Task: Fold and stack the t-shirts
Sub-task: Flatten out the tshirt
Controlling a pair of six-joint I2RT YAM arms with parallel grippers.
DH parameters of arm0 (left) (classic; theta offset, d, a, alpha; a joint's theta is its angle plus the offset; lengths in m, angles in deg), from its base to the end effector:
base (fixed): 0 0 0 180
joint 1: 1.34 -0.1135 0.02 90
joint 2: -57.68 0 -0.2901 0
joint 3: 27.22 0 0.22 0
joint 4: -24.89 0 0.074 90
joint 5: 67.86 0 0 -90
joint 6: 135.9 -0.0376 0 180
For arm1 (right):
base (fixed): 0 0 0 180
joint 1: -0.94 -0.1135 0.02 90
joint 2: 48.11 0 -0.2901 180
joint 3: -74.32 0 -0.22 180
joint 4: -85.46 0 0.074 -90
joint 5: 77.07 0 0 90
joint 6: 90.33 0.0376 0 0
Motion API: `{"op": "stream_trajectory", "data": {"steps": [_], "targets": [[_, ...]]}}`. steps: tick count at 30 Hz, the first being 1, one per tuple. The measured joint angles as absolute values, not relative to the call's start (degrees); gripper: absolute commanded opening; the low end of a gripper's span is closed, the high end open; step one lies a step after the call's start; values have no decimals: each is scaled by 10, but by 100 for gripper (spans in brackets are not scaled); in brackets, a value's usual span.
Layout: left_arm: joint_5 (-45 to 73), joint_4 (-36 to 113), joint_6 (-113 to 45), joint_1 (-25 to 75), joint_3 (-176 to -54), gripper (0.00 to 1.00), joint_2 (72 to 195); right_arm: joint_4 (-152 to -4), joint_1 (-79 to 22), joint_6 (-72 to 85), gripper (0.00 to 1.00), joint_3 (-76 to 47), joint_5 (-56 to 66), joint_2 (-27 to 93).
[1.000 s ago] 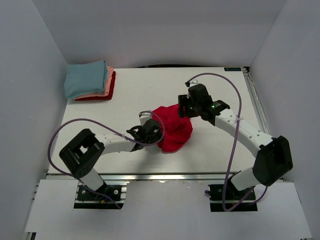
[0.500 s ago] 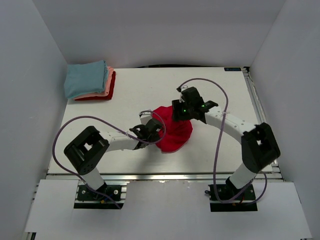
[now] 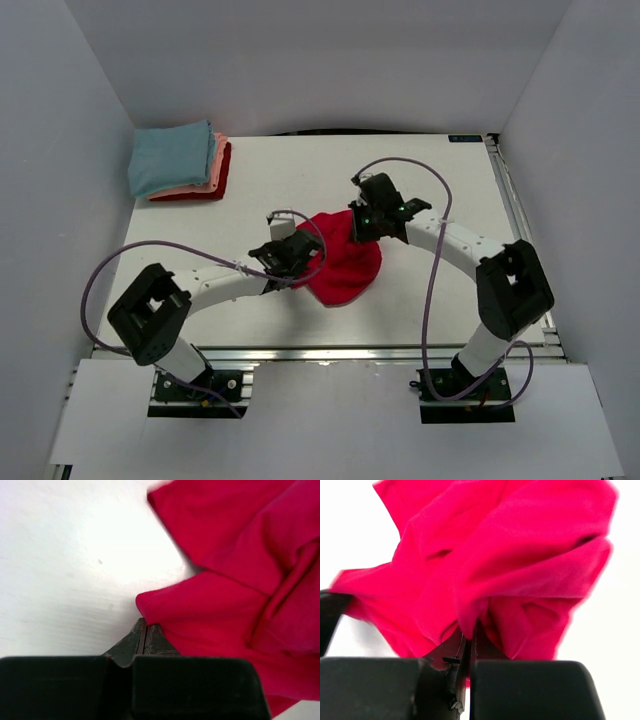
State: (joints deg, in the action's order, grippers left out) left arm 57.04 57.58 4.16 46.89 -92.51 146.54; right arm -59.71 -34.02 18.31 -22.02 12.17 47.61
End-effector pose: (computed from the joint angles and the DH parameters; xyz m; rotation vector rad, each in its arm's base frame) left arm 0.1986 -0.1901 0.2284 -0.2572 2.3077 -0.0549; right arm 0.2786 0.1954 0.2747 -0.3524 2.4127 0.4487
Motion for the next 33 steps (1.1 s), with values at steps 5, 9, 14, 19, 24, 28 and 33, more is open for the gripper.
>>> {"op": "stream_trajectory", "data": {"steps": [5,9,14,19,24,28,33], "targets": [[679,697,-20,469,-1069,0,1434,-526,-335,175,0,-115,162,437],[789,799,-50,460,-1262,0,1429,-485,-290,171,0,-6,192,365],[877,873,-98,418,-1420,0,1396,-438,-158,168,0,135,199,287],[908,877,-156,424,-1502,0,1373,-403,-139,159,0,200,182,248],[907,870,-209,433,-1510,0,1356,-371,-109,158,0,173,167,220],[884,858,-252,435,-1509,0,1332,-362,-107,158,0,143,162,181],[839,858,-296,436,-1526,0,1290,-354,-106,163,0,136,119,110]]}}
